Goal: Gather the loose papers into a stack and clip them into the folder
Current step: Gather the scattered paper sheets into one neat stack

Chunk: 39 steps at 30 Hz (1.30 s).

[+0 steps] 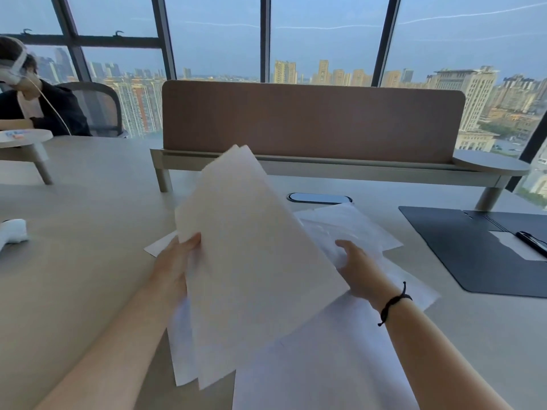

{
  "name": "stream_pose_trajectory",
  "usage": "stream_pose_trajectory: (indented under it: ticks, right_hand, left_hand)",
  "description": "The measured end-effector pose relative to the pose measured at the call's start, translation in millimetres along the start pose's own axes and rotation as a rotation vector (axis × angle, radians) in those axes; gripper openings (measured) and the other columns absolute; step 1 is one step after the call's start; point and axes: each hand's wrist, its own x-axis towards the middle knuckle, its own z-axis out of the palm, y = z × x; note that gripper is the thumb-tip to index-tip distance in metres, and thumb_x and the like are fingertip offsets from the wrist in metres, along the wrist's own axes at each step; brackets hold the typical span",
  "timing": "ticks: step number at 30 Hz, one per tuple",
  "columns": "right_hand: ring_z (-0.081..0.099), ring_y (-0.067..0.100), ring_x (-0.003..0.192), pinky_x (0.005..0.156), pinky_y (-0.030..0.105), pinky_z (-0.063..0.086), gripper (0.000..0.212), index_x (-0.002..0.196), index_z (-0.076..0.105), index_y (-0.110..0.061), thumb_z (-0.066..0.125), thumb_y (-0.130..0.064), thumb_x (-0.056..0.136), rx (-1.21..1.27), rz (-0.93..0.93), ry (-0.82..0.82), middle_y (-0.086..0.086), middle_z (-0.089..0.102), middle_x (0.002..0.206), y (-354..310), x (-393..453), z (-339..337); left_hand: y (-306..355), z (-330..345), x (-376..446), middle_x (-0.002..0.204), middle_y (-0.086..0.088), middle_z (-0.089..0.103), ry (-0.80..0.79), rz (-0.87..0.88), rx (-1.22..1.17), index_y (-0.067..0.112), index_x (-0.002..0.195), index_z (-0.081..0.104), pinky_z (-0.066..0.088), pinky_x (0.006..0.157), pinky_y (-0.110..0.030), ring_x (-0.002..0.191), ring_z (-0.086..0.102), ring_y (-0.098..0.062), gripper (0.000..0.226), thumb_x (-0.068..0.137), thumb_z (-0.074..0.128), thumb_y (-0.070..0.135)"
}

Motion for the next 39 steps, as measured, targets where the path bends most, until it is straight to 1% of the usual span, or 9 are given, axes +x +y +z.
stream_pose_trajectory:
  ticks: [2, 5, 7, 10, 14, 18, 26, 31, 39]
  right_hand:
    - [0.045, 0.031, 0.138, 0.103, 0.037, 0.044, 0.086, 0.154, 0.034, -0.015, 0.079, -0.029, 0.081, 0.056, 0.007, 0.015, 0.012, 0.045, 0.152, -1, -1, 0]
    - [0.057, 0.029, 0.125, 0.09, 0.035, 0.048, 0.102, 0.146, 0.047, -0.017, 0.094, -0.041, 0.059, 0.506, 0.17, 0.047, 0.013, 0.056, 0.135, 3, 3, -3]
    - [0.065, 0.03, 0.104, 0.083, 0.038, 0.05, 0.079, 0.124, 0.064, -0.011, 0.096, -0.036, 0.056, 0.739, 0.256, -0.023, 0.014, 0.064, 0.119, 11, 7, -9]
    - [0.071, 0.042, 0.092, 0.082, 0.05, 0.057, 0.048, 0.11, 0.07, 0.009, 0.087, -0.014, 0.072, 0.948, 0.277, -0.157, 0.026, 0.074, 0.11, 20, 3, -12]
    - [0.074, 0.032, 0.078, 0.066, 0.037, 0.063, 0.016, 0.103, 0.075, 0.004, 0.07, 0.0, 0.088, 0.792, 0.195, -0.214, 0.024, 0.077, 0.102, 19, -6, -4]
    - [0.069, 0.027, 0.068, 0.063, 0.031, 0.054, 0.012, 0.091, 0.077, -0.003, 0.066, 0.001, 0.087, 0.456, 0.052, -0.073, 0.02, 0.077, 0.089, 18, -3, 4]
    - [0.069, 0.039, 0.097, 0.095, 0.053, 0.051, 0.021, 0.108, 0.073, 0.006, 0.062, -0.001, 0.093, 0.894, 0.026, -0.165, 0.029, 0.073, 0.113, 40, -9, -38]
    - [0.07, 0.041, 0.096, 0.092, 0.051, 0.054, 0.023, 0.11, 0.072, 0.007, 0.064, -0.004, 0.092, 0.834, 0.008, -0.232, 0.03, 0.072, 0.113, 44, -12, -43]
    - [0.068, 0.037, 0.089, 0.083, 0.048, 0.053, 0.024, 0.108, 0.072, 0.006, 0.063, -0.013, 0.096, 0.793, -0.008, -0.194, 0.033, 0.071, 0.111, 42, -11, -41]
  left_hand:
    - [2, 0, -3, 0.105, -0.009, 0.076, 0.008, -0.069, -0.031, 0.006, 0.139, 0.057, 0.064, 0.061, -0.033, 0.069, 0.077, -0.017, 0.039, 0.101, 0.055, 0.014]
    - [1, 6, -11, 0.073, -0.001, 0.077, -0.059, -0.13, -0.022, 0.005, 0.133, 0.058, 0.058, 0.048, -0.026, 0.056, 0.074, -0.013, 0.034, 0.103, 0.052, 0.018]
    - [2, 12, -19, 0.055, 0.009, 0.072, -0.087, -0.101, -0.005, 0.011, 0.127, 0.052, 0.052, 0.042, -0.017, 0.046, 0.068, -0.003, 0.023, 0.106, 0.044, 0.016]
    - [3, 8, -17, 0.068, 0.0, 0.077, -0.096, -0.125, -0.014, 0.004, 0.135, 0.057, 0.057, 0.046, -0.026, 0.055, 0.074, -0.014, 0.036, 0.103, 0.051, 0.019]
    - [2, 1, -9, 0.094, -0.006, 0.078, -0.072, -0.151, -0.025, 0.007, 0.136, 0.061, 0.063, 0.06, -0.038, 0.068, 0.077, -0.021, 0.042, 0.097, 0.061, 0.021]
    - [1, -1, -7, 0.091, -0.007, 0.079, -0.093, -0.167, -0.024, 0.009, 0.123, 0.069, 0.06, 0.081, -0.044, 0.071, 0.076, -0.023, 0.033, 0.094, 0.064, 0.023]
    - [5, 13, -20, 0.11, -0.023, 0.074, -0.178, 0.004, 0.193, 0.0, 0.118, 0.07, 0.057, 0.08, -0.041, 0.081, 0.074, -0.029, 0.03, 0.092, 0.063, 0.011]
    - [1, 27, -40, 0.102, -0.024, 0.077, -0.348, 0.014, 0.565, 0.001, 0.099, 0.077, 0.058, 0.08, -0.044, 0.082, 0.075, -0.034, 0.016, 0.092, 0.068, 0.013]
    - [9, 27, -45, 0.095, -0.016, 0.08, -0.372, 0.032, 0.708, 0.006, 0.095, 0.08, 0.06, 0.085, -0.047, 0.088, 0.077, -0.037, 0.014, 0.09, 0.073, 0.017]
